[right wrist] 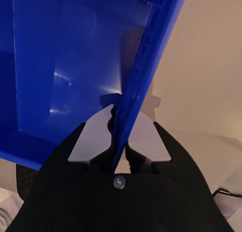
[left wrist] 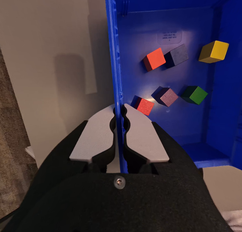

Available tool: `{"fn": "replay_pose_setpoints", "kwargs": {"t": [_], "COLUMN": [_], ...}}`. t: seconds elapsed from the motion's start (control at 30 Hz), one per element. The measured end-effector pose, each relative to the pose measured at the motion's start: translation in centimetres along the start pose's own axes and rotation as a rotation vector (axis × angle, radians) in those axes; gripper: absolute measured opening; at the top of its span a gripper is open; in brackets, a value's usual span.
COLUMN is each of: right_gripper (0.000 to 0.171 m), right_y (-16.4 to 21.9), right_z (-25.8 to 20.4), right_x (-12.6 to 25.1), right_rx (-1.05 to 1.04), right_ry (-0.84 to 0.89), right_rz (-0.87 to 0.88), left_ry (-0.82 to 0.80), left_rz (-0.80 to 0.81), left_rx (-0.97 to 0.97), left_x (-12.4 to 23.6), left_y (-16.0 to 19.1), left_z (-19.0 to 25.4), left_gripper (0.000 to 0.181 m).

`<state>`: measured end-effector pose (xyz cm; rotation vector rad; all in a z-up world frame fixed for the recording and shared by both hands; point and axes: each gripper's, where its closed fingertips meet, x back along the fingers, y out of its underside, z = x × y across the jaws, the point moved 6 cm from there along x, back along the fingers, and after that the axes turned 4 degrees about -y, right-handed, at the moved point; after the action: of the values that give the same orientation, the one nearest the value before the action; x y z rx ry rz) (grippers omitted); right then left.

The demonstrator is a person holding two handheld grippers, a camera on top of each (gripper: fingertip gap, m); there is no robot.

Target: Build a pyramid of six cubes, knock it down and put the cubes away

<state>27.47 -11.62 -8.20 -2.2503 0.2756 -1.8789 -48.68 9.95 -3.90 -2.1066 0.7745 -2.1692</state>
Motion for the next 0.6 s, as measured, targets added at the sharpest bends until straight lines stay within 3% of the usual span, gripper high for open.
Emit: {"fn": "replay_pose_setpoints", "kwargs": {"t": [0.03,0.17,0.3,0.47,0.6], "right_gripper": [0.015,0.056,0.063,0.066,0.067], "right_y": [0.0,0.0,-0.4,-0.3,-0.9], "right_z": [0.1,0.8,1.1,-0.9,-7.4], "right_x": [0.0,0.0,2.0,11.3,20.9], "right_rx": [0.005,0.019,0.024,0.000,0.059], "right_ry": [0.011,0.140,0.307,0.630,0.650], "right_rz": [0.005,0.054,0.236,0.591,0.933], "left_ry": [-0.012,-0.019,-0.008,0.019,0.204], "left_rz": [0.000,0.055,0.239,0.719,1.066], "left_rx": [-0.006,0.000,0.117,0.190,0.092], "left_x": [0.0,1.0,5.6,16.7,24.1], "left_y": [-0.1,-0.1,-0.5,-0.2,-0.4], "left_z": [0.0,0.1,-0.5,1.3,7.3], "left_gripper": [0.007,0.009,0.010,0.025,0.058]}}
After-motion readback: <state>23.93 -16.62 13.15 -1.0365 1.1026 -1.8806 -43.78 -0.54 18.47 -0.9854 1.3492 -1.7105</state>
